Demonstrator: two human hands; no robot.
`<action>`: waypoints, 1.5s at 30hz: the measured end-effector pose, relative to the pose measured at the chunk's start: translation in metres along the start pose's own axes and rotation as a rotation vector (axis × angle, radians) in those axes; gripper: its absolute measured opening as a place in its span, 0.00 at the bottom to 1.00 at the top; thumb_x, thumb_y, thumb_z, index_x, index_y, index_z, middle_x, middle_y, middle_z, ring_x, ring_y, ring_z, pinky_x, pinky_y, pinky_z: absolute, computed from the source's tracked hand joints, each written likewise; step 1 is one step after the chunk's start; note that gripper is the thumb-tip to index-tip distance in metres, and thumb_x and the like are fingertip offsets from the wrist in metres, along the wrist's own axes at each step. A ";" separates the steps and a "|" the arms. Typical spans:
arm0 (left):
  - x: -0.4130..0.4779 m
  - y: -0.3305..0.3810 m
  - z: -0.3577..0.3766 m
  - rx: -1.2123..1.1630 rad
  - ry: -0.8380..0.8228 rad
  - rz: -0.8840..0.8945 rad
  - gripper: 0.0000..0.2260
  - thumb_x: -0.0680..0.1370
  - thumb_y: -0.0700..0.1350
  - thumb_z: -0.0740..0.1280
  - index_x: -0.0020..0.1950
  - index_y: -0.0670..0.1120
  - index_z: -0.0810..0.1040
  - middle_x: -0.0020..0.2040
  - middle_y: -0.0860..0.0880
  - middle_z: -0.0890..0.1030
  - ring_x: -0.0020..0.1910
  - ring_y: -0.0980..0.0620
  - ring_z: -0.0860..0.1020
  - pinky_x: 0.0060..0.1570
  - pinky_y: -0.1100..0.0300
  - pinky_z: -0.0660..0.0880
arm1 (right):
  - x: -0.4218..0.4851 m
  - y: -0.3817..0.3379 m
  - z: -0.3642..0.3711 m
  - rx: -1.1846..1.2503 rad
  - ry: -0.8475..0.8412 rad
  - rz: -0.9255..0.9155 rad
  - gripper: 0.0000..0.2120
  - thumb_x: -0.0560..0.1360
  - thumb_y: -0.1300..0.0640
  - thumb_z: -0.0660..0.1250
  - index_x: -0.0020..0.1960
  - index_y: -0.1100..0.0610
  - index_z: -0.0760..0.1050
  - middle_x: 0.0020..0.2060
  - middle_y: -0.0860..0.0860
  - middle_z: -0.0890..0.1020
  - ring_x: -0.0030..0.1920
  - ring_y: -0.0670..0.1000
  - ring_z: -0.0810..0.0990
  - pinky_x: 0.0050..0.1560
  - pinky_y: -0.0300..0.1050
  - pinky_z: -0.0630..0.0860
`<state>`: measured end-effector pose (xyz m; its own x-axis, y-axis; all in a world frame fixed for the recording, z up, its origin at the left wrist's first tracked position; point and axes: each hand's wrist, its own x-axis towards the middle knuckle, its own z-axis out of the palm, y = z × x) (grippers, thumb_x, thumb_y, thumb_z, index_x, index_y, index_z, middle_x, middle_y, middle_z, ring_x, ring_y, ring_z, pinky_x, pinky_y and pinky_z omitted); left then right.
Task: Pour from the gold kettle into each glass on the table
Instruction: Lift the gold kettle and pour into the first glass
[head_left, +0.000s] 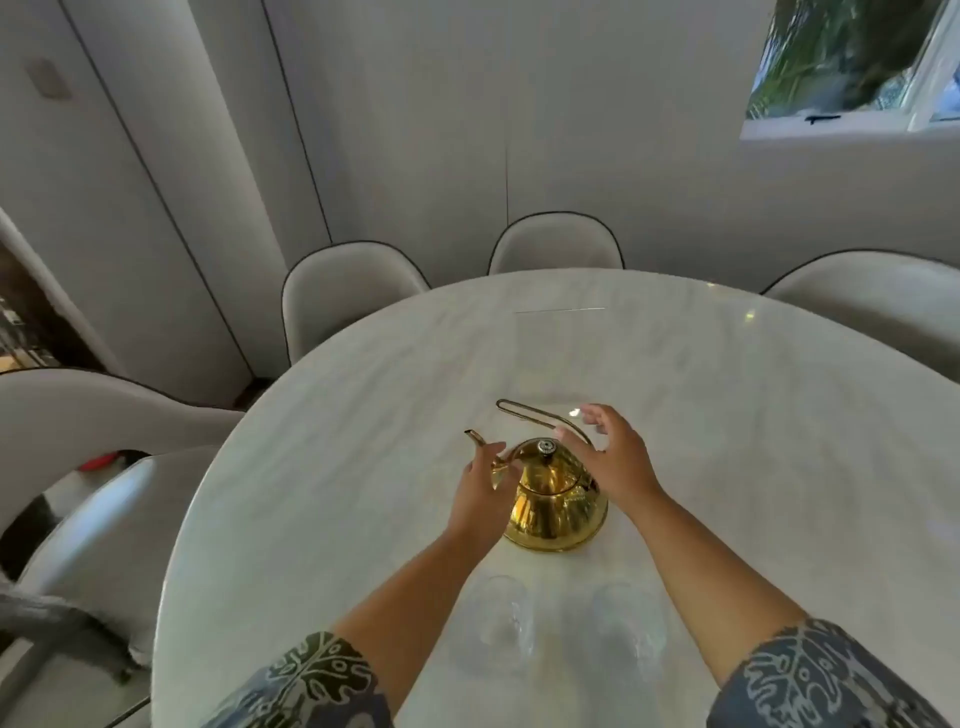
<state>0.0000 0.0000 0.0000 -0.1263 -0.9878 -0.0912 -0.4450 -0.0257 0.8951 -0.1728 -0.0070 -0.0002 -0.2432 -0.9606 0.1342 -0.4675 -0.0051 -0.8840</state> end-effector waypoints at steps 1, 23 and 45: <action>0.008 -0.003 0.003 0.016 -0.020 0.002 0.19 0.81 0.51 0.58 0.71 0.50 0.66 0.70 0.47 0.68 0.67 0.48 0.69 0.55 0.61 0.64 | 0.006 0.002 0.003 0.003 0.001 0.010 0.26 0.73 0.46 0.70 0.67 0.57 0.71 0.59 0.51 0.77 0.61 0.50 0.74 0.55 0.38 0.70; 0.052 -0.055 0.037 0.095 -0.159 -0.021 0.26 0.79 0.57 0.60 0.75 0.61 0.56 0.78 0.49 0.51 0.76 0.47 0.56 0.71 0.45 0.63 | 0.025 0.025 0.049 0.364 0.284 0.052 0.28 0.63 0.55 0.80 0.23 0.55 0.59 0.16 0.44 0.62 0.22 0.45 0.60 0.28 0.38 0.66; -0.085 0.079 0.035 0.225 -0.254 0.314 0.25 0.78 0.63 0.53 0.74 0.64 0.52 0.78 0.50 0.52 0.75 0.45 0.57 0.70 0.44 0.66 | -0.100 -0.095 -0.095 0.407 0.566 -0.080 0.20 0.65 0.52 0.78 0.26 0.57 0.70 0.17 0.44 0.69 0.22 0.43 0.66 0.26 0.32 0.69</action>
<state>-0.0553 0.0869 0.0637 -0.4865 -0.8728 0.0396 -0.5285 0.3301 0.7821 -0.1848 0.1163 0.1130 -0.6783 -0.6613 0.3204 -0.1740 -0.2791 -0.9444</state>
